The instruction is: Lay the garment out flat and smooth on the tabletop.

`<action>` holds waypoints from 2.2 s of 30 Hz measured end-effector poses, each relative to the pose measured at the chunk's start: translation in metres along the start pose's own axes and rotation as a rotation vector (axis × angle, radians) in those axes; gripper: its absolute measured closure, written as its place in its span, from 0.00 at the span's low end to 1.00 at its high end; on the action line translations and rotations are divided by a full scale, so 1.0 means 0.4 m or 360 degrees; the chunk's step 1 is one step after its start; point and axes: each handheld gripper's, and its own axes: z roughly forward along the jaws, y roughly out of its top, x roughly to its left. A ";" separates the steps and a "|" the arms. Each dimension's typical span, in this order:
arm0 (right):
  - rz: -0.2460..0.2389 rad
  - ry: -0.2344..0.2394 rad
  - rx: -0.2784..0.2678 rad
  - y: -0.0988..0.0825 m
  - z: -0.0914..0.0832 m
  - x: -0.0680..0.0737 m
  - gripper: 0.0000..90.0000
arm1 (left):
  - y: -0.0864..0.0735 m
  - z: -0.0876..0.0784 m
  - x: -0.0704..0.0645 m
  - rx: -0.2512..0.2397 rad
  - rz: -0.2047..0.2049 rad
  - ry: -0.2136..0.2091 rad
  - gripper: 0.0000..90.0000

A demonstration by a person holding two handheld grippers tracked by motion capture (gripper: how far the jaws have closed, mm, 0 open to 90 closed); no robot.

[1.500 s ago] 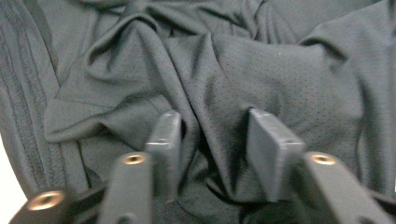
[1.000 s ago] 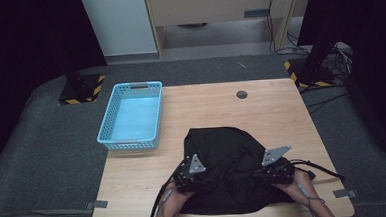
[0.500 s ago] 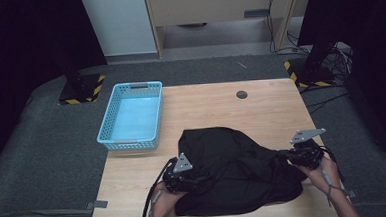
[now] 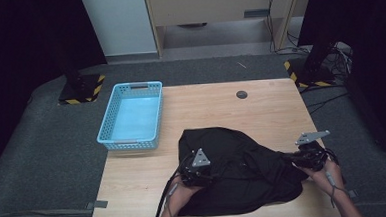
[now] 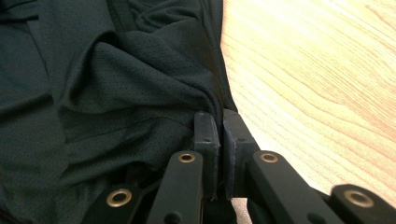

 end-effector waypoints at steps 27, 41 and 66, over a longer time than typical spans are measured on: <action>-0.0343 0.0081 -0.0162 0.084 -0.005 0.152 0.36 | 0.041 0.003 -0.009 -0.0001 -0.0019 -0.0019 0.96; -0.0450 -0.0015 0.0121 0.144 0.115 0.206 0.67 | 0.027 -0.042 0.000 -0.0083 -0.0042 -0.0008 0.96; -0.0060 0.0294 -0.0092 0.068 -0.007 0.103 0.95 | -0.012 -0.146 0.019 -0.0213 -0.0154 0.0026 0.96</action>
